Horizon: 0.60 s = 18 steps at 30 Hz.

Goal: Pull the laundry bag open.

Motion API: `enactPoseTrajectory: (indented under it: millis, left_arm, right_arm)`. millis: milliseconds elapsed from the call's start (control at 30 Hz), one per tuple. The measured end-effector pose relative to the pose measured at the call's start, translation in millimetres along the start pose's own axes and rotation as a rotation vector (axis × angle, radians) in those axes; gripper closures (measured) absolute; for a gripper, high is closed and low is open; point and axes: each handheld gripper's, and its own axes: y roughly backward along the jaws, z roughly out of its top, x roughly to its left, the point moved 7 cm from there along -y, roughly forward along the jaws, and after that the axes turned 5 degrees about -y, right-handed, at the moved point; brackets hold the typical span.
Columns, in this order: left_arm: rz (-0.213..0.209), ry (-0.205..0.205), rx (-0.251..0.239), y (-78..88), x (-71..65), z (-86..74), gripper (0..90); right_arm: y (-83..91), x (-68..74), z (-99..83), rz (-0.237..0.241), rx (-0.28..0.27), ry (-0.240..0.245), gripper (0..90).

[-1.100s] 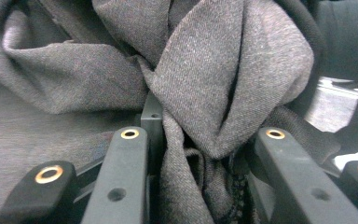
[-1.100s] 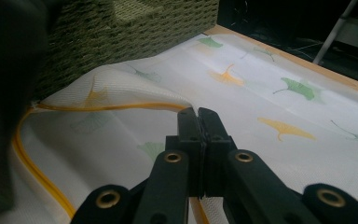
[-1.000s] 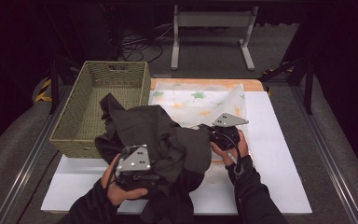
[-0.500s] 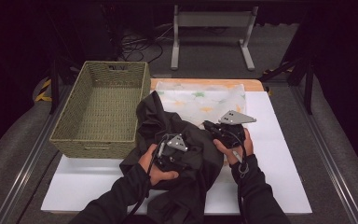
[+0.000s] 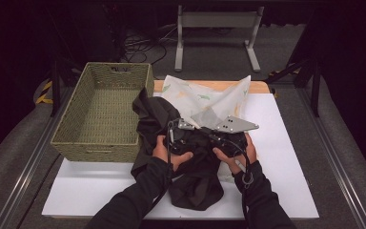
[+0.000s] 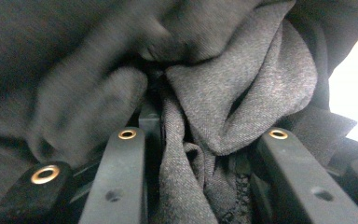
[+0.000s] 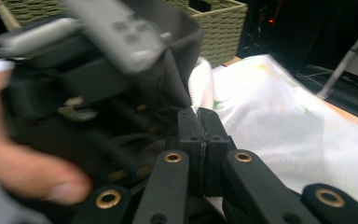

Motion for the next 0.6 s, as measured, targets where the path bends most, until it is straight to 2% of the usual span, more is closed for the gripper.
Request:
enactPoseTrajectory:
  millis: [67, 133, 233, 300, 333, 367, 400, 433, 467, 500, 533, 567, 600]
  left_arm:
    - [0.019, 0.042, -0.028, -5.1, 8.2, 3.9, 64.9]
    - [0.005, 0.056, -0.035, -7.1, 11.0, 4.6, 61.1]
    - [-0.030, 0.014, -0.084, -2.9, 7.2, 4.6, 49.2]
    - [-0.075, -0.039, -0.116, 4.7, 1.1, 3.1, 39.6]
    - [-0.097, -0.089, -0.121, 11.6, -2.3, 1.0, 34.8]
    - [-0.101, -0.112, -0.116, 15.9, -3.9, -1.0, 30.3]
    - [-0.137, -0.149, -0.084, 23.8, -8.4, -5.8, 26.7]
    - [-0.148, -0.181, -0.071, 30.6, -11.3, -8.8, 23.5]
    - [-0.125, -0.261, -0.062, 43.9, -14.5, -13.7, 24.4]
    - [-0.123, -0.324, -0.042, 54.1, -16.2, -18.5, 24.5]
    - [-0.147, -0.354, -0.031, 64.3, -18.2, -23.1, 20.0]
    - [-0.154, -0.382, -0.040, 73.9, -19.3, -27.2, 16.5]
    - [-0.137, -0.418, -0.051, 83.4, -18.8, -34.8, 17.1]
  right_arm:
    - [-2.3, 5.1, -1.9, 0.016, 0.012, 0.011, 89.7]
    - [-5.2, 6.3, -6.5, 0.016, 0.034, 0.020, 89.6]
    - [-7.5, 0.8, -12.6, 0.008, 0.045, 0.005, 89.7]
    - [-8.5, -3.6, -16.0, -0.001, 0.053, 0.002, 89.7]
    - [-8.7, -5.4, -17.3, -0.004, 0.054, -0.003, 89.7]
    - [-8.8, -7.1, -18.8, -0.007, 0.058, -0.003, 89.7]
    - [-8.7, -8.1, -19.6, -0.011, 0.060, -0.004, 89.7]
    - [-8.1, -9.6, -20.5, -0.015, 0.059, -0.009, 89.7]
    - [-7.7, -10.0, -21.0, -0.015, 0.061, -0.011, 89.7]
    - [-6.4, -10.2, -21.7, -0.017, 0.061, -0.008, 89.6]
    - [-5.2, -10.1, -22.1, -0.019, 0.062, -0.005, 89.6]
    - [-4.0, -10.0, -22.8, -0.020, 0.064, -0.002, 89.6]
    - [-3.2, -10.2, -23.9, -0.020, 0.065, -0.004, 89.6]
